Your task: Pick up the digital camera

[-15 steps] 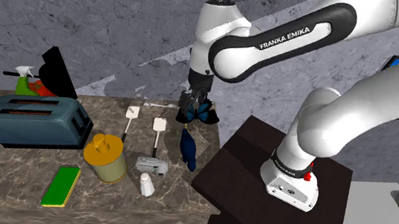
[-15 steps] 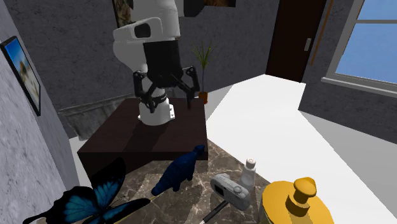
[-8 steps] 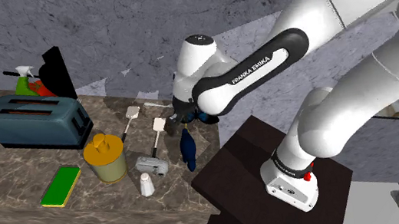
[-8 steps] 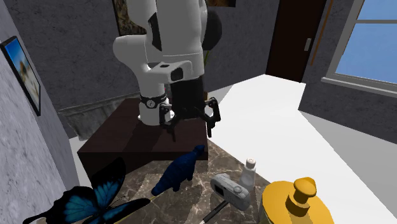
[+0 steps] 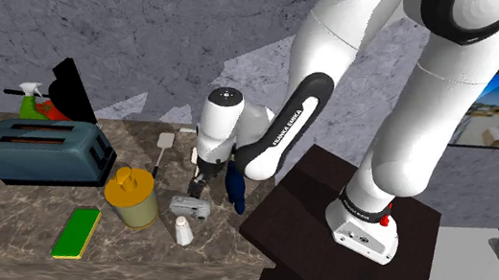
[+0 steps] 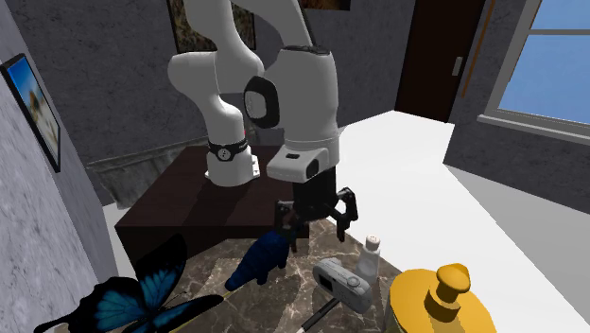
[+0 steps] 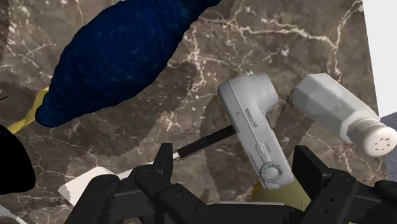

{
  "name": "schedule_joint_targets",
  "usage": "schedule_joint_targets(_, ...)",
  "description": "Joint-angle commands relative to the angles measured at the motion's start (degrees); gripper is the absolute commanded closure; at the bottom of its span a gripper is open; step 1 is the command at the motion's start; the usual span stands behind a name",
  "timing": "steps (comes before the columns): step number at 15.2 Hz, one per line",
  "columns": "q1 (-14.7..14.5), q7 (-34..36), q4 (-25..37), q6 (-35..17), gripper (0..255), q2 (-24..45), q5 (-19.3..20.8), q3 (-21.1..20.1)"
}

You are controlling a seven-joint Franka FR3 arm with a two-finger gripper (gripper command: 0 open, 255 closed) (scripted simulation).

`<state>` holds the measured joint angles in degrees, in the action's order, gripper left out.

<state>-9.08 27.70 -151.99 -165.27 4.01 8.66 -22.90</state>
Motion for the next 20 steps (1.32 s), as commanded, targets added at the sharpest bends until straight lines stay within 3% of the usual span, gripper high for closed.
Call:
schedule_joint_targets(1,-2.41,8.65,2.86,-2.88,0,5.99,11.15,2.70)
schedule_joint_targets(3,-7.77,15.07,5.91,-4.97,0,11.02,18.96,7.93)
schedule_joint_targets(11,-16.27,21.79,8.50,-10.44,0,18.33,26.37,17.72)
schedule_joint_targets(13,-16.34,21.70,8.48,-10.46,0,18.32,26.26,17.78)
schedule_joint_targets(14,-16.45,21.81,8.26,-10.59,255,18.22,26.37,17.94)
schedule_joint_targets(20,-16.80,22.06,8.09,-11.01,255,18.39,26.73,18.48)
